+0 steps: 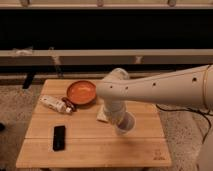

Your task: Pick up the ceramic cup

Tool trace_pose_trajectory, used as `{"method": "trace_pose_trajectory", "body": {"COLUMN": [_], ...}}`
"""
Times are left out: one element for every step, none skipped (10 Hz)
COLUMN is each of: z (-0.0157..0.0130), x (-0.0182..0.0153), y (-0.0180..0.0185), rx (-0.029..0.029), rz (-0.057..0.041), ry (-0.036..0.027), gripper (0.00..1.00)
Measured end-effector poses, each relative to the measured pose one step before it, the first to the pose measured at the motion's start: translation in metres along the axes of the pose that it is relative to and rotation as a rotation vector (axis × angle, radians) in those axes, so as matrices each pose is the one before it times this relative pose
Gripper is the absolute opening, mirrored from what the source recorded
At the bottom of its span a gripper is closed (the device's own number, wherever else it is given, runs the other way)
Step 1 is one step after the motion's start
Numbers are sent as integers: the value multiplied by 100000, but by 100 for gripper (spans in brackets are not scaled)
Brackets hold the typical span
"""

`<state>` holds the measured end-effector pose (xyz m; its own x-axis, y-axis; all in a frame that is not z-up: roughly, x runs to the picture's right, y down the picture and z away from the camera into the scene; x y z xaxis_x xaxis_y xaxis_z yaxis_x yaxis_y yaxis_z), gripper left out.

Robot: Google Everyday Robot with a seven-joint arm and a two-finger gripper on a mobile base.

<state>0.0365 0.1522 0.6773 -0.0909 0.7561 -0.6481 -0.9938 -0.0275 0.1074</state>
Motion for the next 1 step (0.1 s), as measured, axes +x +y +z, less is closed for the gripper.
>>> {"method": "trace_pose_trajectory", "body": {"z": [-572], "x": [18], "y": [708], "rx": [130], "rz": [-3305], "ry": [-74], "gripper": [0]}}
